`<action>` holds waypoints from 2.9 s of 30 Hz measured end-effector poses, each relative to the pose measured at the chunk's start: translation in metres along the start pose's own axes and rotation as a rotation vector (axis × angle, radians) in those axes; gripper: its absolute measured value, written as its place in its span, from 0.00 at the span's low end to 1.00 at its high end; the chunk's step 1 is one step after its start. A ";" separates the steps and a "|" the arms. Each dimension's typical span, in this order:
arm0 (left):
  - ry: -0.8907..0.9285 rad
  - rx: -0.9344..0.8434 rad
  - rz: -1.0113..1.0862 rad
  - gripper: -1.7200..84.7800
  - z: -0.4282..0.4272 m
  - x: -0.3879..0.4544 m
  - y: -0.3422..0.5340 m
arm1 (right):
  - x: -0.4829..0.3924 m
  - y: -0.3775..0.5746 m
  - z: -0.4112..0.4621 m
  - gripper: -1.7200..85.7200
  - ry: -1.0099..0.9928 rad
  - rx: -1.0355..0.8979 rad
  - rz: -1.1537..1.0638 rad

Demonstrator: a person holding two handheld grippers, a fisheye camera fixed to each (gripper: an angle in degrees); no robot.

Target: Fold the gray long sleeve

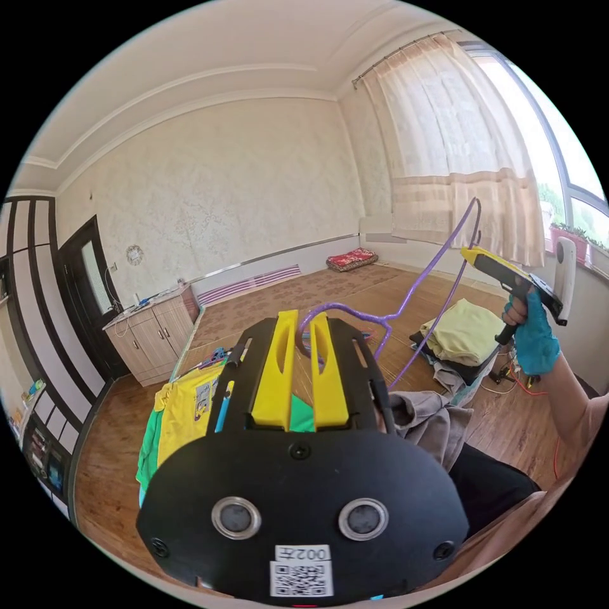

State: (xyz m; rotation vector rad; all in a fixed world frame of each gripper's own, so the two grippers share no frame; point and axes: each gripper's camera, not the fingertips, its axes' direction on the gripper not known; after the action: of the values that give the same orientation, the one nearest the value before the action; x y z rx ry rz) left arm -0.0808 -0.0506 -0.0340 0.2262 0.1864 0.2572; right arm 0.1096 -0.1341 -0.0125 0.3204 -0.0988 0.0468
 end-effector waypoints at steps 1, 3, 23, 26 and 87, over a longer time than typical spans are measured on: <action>0.006 -0.002 0.002 0.01 0.002 0.001 0.000 | 0.000 -0.002 0.000 0.07 0.001 0.004 -0.006; 0.028 -0.005 0.001 0.01 0.010 0.002 -0.001 | 0.002 -0.012 0.000 0.06 0.004 0.018 -0.029; 0.254 -0.274 -0.022 0.01 0.167 0.035 0.048 | 0.045 0.012 0.128 0.05 0.117 -0.223 -0.064; 0.228 -0.267 -0.027 0.01 0.183 0.033 0.050 | 0.055 0.030 0.161 0.06 0.067 -0.290 -0.060; 0.151 -0.635 0.024 0.01 0.670 -0.054 -0.072 | 0.173 0.087 0.800 0.08 0.201 -0.930 -0.684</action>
State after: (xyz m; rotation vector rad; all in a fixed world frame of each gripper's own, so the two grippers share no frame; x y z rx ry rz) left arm 0.0251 -0.2647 0.5987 -0.4220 0.2424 0.3447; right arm 0.2041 -0.2995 0.7878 -0.5908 0.1937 -0.6310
